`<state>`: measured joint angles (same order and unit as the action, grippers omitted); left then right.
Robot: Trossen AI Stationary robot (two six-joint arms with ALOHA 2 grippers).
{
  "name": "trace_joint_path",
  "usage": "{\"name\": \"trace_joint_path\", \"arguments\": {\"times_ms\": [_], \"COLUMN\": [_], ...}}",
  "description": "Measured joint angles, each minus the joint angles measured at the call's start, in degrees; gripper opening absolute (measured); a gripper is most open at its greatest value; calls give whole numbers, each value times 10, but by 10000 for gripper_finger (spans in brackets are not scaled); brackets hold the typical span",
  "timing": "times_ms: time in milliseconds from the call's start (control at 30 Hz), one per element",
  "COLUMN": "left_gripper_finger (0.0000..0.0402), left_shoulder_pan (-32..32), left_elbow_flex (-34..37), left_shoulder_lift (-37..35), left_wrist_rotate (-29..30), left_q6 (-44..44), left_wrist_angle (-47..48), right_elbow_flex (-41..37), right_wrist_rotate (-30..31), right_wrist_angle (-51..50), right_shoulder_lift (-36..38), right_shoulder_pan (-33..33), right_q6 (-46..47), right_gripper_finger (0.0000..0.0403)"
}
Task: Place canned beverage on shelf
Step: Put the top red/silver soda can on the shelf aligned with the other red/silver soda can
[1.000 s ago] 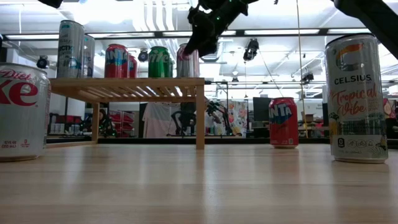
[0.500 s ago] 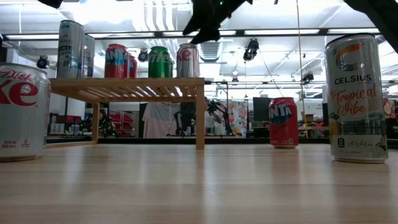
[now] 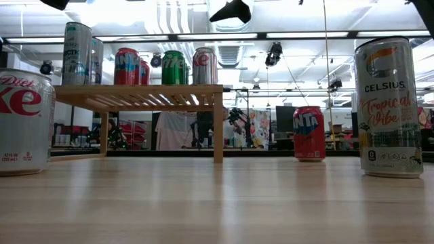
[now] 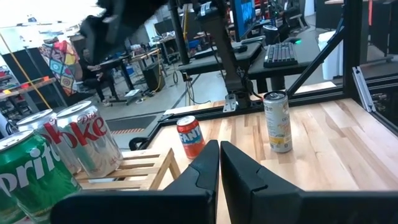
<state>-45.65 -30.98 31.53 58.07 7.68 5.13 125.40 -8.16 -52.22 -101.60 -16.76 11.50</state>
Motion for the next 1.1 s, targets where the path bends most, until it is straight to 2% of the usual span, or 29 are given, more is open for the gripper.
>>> {"name": "trace_joint_path", "arguments": {"times_ms": [67,200,300,500,733,867,1100], "left_gripper_finger": [0,0,0,0,0,0,0], "left_shoulder_pan": [0,0,0,0,0,0,0], "left_elbow_flex": [0,0,0,0,0,0,0], "left_shoulder_lift": [0,0,0,0,0,0,0], "left_wrist_rotate": [0,-1,-1,-1,-1,-1,-1], "left_q6": [-6,-12,-12,-18,-18,-19,-20], "left_wrist_angle": [0,0,0,0,0,0,0], "right_elbow_flex": [0,-5,-27,-98,-167,-190,-207], "right_wrist_rotate": [16,98,153,162,171,204,202], "right_wrist_angle": [-38,-120,-141,-91,43,85,126], "right_shoulder_lift": [0,-9,-15,-16,-16,-16,-16], "right_shoulder_pan": [23,66,84,86,70,46,2], "right_q6": [12,37,57,59,5,-22,-47], "right_gripper_finger": [309,267,225,136,25,13,12]}}
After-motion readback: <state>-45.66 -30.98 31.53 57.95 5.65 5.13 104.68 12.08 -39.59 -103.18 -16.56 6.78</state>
